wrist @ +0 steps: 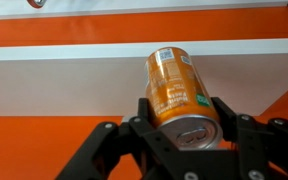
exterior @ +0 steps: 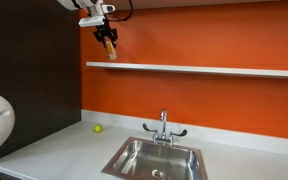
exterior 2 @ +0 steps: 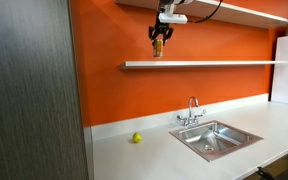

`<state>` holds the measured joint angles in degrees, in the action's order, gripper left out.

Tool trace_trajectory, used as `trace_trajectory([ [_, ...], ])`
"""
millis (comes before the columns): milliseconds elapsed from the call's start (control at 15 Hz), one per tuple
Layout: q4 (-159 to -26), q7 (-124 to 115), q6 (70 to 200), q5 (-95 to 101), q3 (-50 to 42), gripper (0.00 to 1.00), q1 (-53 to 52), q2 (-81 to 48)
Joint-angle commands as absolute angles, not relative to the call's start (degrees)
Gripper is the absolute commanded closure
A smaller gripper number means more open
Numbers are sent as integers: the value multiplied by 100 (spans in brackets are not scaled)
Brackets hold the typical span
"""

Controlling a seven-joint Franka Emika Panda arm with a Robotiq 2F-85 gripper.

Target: Put the orange can on the bottom shelf.

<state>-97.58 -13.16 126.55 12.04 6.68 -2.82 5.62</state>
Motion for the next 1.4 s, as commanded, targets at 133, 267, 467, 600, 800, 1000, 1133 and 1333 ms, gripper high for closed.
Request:
trace_trajectory([
  [133, -9031, -1479, 12468, 1470, 636, 62, -307, 91],
  [267, -8879, -1503, 12447, 1523, 615, 62, -326, -48],
  [467, -8639, -1507, 12396, 1547, 577, 62, -358, -259],
  [600, -8484, -1516, 12347, 1550, 549, 62, -382, -391],
  [800, -8223, -1535, 12184, 1532, 504, 62, -416, -577],
  [1000, -7972, -1547, 11937, 1515, 457, 62, -466, -739],
  [1133, -7848, -1552, 11852, 1512, 430, 62, -494, -821],
  [1333, -7650, -1509, 11651, 1454, 392, 62, -528, -948],
])
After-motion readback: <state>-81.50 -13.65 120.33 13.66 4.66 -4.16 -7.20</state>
